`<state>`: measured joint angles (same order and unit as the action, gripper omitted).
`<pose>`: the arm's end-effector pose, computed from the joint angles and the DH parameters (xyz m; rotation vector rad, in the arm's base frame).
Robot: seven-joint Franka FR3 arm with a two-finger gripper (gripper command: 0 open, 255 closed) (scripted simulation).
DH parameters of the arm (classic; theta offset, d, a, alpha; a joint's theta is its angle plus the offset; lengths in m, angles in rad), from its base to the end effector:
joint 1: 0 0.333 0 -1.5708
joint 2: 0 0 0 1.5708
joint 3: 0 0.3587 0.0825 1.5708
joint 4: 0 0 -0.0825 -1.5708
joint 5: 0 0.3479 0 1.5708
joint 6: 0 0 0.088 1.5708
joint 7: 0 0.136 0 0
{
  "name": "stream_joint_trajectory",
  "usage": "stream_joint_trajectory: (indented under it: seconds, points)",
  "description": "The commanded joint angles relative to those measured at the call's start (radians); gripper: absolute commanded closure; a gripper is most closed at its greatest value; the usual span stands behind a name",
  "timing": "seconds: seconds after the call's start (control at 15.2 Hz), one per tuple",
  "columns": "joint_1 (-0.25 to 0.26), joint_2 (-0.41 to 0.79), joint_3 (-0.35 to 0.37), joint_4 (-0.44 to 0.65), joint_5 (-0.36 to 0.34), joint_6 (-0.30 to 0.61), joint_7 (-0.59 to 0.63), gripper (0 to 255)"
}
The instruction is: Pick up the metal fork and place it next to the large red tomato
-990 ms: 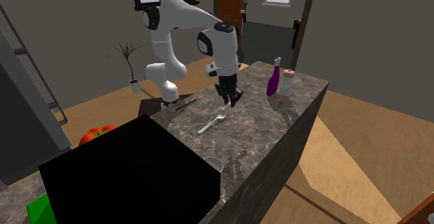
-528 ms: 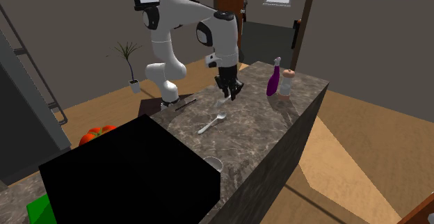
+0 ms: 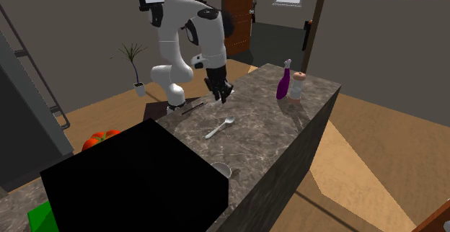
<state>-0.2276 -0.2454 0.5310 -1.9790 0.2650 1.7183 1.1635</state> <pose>0.4081 0.1864 0.5727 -2.7431 1.3614 0.1918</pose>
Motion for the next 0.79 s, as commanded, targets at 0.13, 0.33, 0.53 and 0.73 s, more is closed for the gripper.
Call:
stream_joint_trajectory:
  seconds: [0.13, 0.33, 0.53, 0.73]
  points:
    - [-0.025, -0.091, -0.081, -0.087, 0.016, -0.020, -0.118, 255]
    - [-0.045, -0.138, -0.140, -0.133, 0.009, -0.037, -0.197, 255]
    - [-0.068, -0.173, -0.197, -0.169, -0.007, -0.052, -0.273, 255]
    - [-0.093, -0.199, -0.253, -0.195, -0.029, -0.065, -0.348, 255]
